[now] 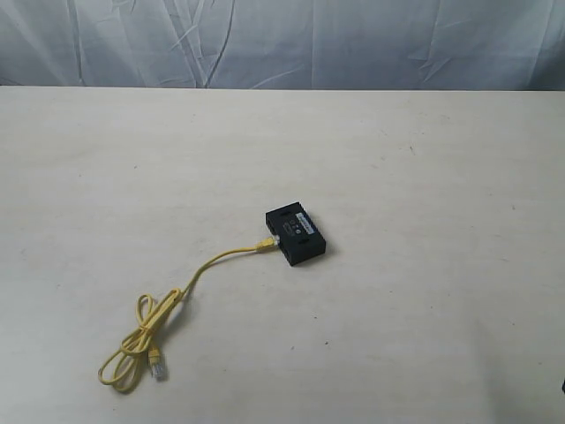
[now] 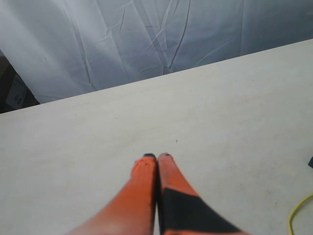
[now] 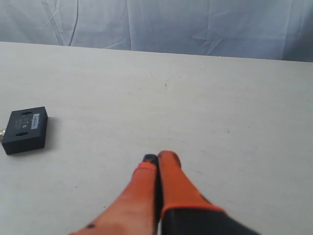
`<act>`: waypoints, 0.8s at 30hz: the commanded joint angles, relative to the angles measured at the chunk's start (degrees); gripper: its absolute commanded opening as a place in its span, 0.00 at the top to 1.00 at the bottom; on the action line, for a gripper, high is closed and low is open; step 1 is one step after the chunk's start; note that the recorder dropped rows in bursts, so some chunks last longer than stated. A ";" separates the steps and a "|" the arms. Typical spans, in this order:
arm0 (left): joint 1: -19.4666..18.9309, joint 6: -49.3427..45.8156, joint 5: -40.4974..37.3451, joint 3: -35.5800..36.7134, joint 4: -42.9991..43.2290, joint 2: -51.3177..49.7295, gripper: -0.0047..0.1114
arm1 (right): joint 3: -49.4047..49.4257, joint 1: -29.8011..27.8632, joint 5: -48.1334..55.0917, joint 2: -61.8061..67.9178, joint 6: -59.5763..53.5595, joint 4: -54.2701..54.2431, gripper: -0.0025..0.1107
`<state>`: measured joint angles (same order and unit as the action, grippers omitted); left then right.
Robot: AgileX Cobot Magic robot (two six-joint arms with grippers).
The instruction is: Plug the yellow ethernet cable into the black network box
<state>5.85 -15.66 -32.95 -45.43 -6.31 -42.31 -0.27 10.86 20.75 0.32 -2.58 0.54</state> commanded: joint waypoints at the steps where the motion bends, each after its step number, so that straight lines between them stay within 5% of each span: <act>1: -0.18 0.13 0.52 0.43 -0.22 0.30 0.96 | 0.27 -0.19 -0.59 -0.32 0.06 -0.08 0.98; 12: -2.91 0.51 1.80 3.11 0.58 7.02 0.96 | 0.27 -0.19 -0.59 -0.32 0.06 -0.08 0.98; 17: -8.16 0.51 7.24 13.21 0.58 15.85 0.96 | 0.27 -0.19 -0.59 -0.32 0.06 -0.08 0.98; 24: -9.28 0.41 22.51 30.57 0.96 29.93 0.96 | 0.27 -0.19 -0.59 -0.32 0.06 -0.08 0.98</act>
<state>-3.15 -15.54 -18.93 -21.09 -5.21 -17.29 -0.27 10.86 20.75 0.32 -2.45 0.43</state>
